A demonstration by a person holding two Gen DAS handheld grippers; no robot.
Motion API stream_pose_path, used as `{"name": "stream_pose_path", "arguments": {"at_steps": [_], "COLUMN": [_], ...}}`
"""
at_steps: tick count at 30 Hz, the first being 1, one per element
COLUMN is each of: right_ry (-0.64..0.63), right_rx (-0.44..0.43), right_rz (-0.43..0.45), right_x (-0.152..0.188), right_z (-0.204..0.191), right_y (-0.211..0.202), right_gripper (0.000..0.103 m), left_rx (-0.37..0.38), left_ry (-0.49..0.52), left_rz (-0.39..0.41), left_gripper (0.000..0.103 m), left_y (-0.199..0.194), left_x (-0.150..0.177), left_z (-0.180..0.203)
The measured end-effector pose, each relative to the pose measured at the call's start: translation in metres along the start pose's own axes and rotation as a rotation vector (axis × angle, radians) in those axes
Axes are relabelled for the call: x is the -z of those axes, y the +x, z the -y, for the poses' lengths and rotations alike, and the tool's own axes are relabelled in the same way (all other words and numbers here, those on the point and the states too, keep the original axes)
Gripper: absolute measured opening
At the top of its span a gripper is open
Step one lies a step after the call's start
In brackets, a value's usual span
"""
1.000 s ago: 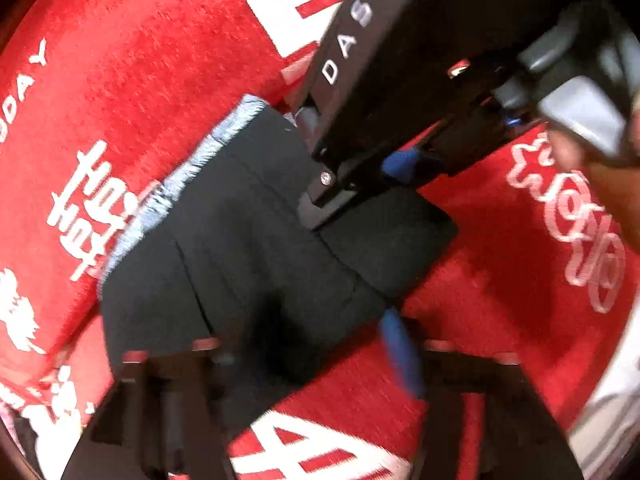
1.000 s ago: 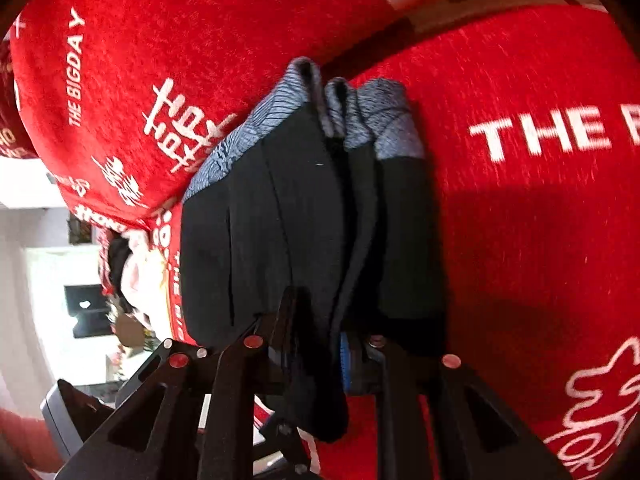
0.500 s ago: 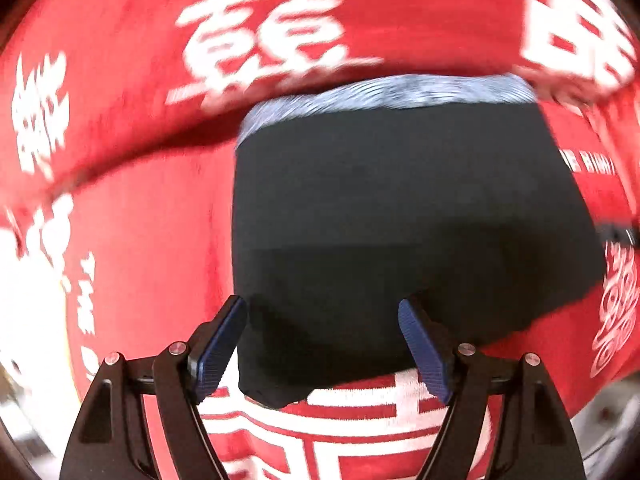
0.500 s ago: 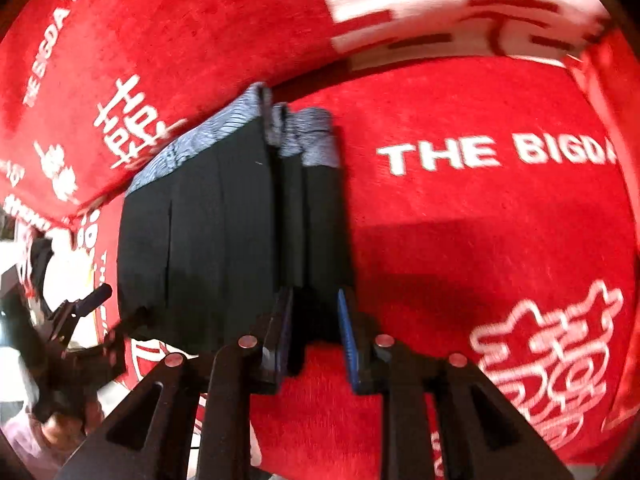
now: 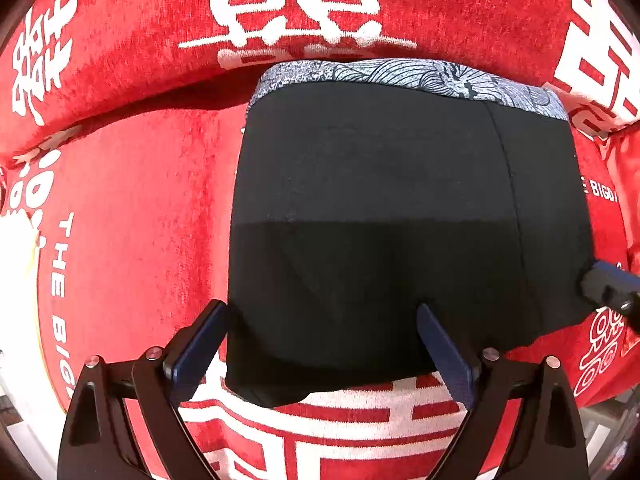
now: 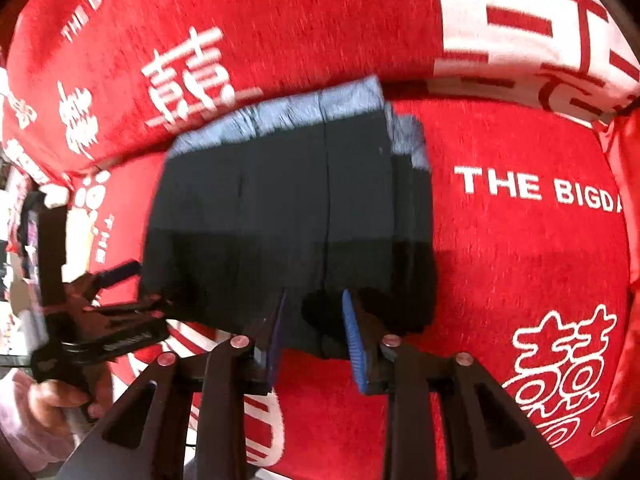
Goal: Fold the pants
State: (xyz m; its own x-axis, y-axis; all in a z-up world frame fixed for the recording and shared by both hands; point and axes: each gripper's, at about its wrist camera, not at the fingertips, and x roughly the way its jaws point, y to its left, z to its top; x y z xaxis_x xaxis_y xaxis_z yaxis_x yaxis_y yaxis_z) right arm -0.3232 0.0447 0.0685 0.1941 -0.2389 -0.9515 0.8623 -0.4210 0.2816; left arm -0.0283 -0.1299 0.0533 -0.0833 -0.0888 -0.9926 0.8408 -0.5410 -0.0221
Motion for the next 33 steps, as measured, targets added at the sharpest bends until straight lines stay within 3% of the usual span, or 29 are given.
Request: {"name": "stream_pose_path", "arguments": {"at_steps": [6,16,33], "right_ry": [0.030,-0.037,-0.001], "right_rx": [0.023,0.070,0.019], "right_rz": [-0.016,0.002,-0.021], "right_x": [0.012,0.016,0.007], "right_z": [0.011,0.003,0.012], "right_y": [0.013,0.017,0.012], "right_gripper": [0.033,0.037,0.038], "left_rx": [-0.009,0.000,0.001], "left_ry": [0.023,0.026,0.047], "left_rz": [0.011,0.002,0.002], "left_gripper": [0.095,0.096,0.096], "left_y": [0.003,-0.005,-0.012], "left_x": [-0.001,0.002,-0.011], "left_z": [0.001,0.007,0.004]}}
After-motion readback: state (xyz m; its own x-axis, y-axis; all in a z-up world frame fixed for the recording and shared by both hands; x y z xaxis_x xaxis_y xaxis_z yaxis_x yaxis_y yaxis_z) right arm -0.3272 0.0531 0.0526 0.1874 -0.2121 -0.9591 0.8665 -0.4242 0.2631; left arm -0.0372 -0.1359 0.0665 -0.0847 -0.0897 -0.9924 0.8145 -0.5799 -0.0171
